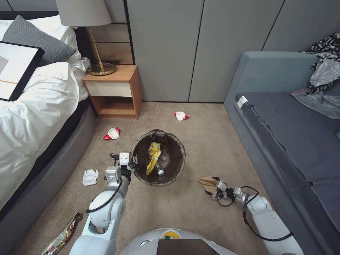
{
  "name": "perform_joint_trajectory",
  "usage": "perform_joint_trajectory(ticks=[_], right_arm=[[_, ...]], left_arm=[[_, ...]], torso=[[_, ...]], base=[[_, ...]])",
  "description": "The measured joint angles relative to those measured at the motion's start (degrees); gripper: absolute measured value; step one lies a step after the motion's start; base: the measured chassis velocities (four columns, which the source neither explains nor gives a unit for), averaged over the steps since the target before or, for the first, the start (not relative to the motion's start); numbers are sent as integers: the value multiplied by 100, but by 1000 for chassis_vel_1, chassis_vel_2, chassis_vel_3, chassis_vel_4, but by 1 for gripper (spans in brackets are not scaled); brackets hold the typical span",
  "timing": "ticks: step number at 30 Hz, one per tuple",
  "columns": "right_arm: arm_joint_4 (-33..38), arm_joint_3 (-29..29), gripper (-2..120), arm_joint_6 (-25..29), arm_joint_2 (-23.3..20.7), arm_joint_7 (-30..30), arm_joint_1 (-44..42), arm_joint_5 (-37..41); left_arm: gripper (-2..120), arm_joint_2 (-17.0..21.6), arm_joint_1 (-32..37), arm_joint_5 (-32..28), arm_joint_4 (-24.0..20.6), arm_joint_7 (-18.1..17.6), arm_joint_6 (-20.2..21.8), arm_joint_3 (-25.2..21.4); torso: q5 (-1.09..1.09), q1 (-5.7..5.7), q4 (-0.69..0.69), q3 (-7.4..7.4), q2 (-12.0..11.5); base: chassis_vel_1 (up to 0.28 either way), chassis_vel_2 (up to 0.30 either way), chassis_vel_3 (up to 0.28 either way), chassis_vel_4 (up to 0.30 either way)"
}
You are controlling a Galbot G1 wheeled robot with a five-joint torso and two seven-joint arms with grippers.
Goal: Pick up the trash bin, then pick up the garbage from the floor and place it into the trash bin.
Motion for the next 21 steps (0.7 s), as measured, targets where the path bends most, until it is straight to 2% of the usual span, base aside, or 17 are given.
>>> perform_joint_trajectory(ticks=[3,7,14,16,18,20,21], right_arm=[[-112,55,96,43,46,11,16,-41],[-190,117,89,90,76,-6,17,-77],[-243,228,70,128,105,-112,-2,-110],[-243,228,70,128,105,-112,-2,-110],[-240,241,62,136,107,-128,-8,-114],[-239,243,60,136,106,-128,-8,-114],[-235,245,55,136,101,-128,-10,-114]], left_arm=[[0,-1,6,3,0,0,-2,0],[0,0,10,5,0,-1,-9,-2],[0,-2,6,9,5,-2,-14,7],[0,-2,6,9,5,-2,-14,7],[0,4,6,9,4,-2,-15,1],[0,6,7,9,4,-2,-15,1],[0,7,8,9,-2,-2,-15,-2]], torso=[[0,0,0,0,0],[-4,0,-3,0,0],[-2,-1,-1,-1,1],[-2,-1,-1,-1,1],[1,-1,-1,-1,1],[2,-1,0,-1,1],[2,-1,1,0,1]], base=[[0,0,0,0],[0,0,0,0],[0,0,0,0],[0,0,0,0],[0,0,0,0],[0,0,0,0],[0,0,0,0]])
